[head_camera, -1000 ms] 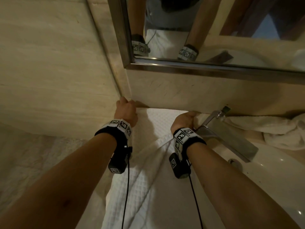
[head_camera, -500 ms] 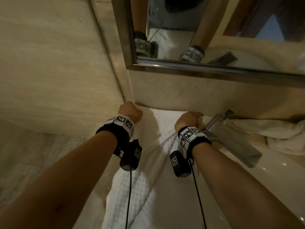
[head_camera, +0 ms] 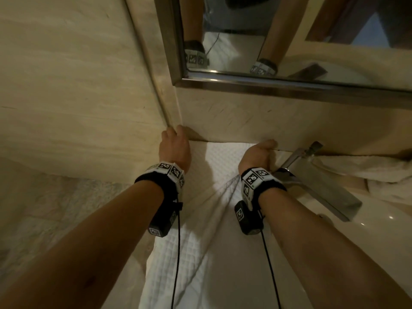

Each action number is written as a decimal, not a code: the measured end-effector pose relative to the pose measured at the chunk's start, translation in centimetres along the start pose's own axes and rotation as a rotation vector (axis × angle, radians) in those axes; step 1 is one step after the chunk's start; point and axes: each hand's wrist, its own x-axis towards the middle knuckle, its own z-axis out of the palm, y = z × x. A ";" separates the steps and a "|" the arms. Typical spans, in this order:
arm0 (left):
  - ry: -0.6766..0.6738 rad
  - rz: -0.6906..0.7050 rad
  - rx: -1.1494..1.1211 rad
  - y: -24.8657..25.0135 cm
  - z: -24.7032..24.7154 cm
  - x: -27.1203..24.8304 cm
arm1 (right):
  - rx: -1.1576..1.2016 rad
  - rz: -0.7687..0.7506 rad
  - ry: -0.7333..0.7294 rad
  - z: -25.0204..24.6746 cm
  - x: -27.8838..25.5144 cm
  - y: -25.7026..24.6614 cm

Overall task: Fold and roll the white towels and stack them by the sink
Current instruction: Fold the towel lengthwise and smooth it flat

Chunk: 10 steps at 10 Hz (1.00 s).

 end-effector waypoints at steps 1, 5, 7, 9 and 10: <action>-0.015 0.199 0.154 1.0 -0.8 -1.6 | 0.005 -0.045 0.022 0.3 -0.1 0.3; -0.535 0.228 -0.061 1.1 -2.3 -8.7 | -0.211 -0.564 -0.027 -1.3 -7.7 1.9; -0.336 0.023 0.049 -1.0 -1.4 -13.3 | -0.338 -0.612 -0.417 -0.1 -11.2 6.0; -0.369 -0.076 0.038 -3.8 -0.7 -15.7 | -0.468 -0.610 -0.372 0.4 -11.5 6.7; -0.438 -0.102 -0.051 -4.5 -0.5 -16.3 | -0.437 -0.533 -0.434 0.3 -11.4 5.9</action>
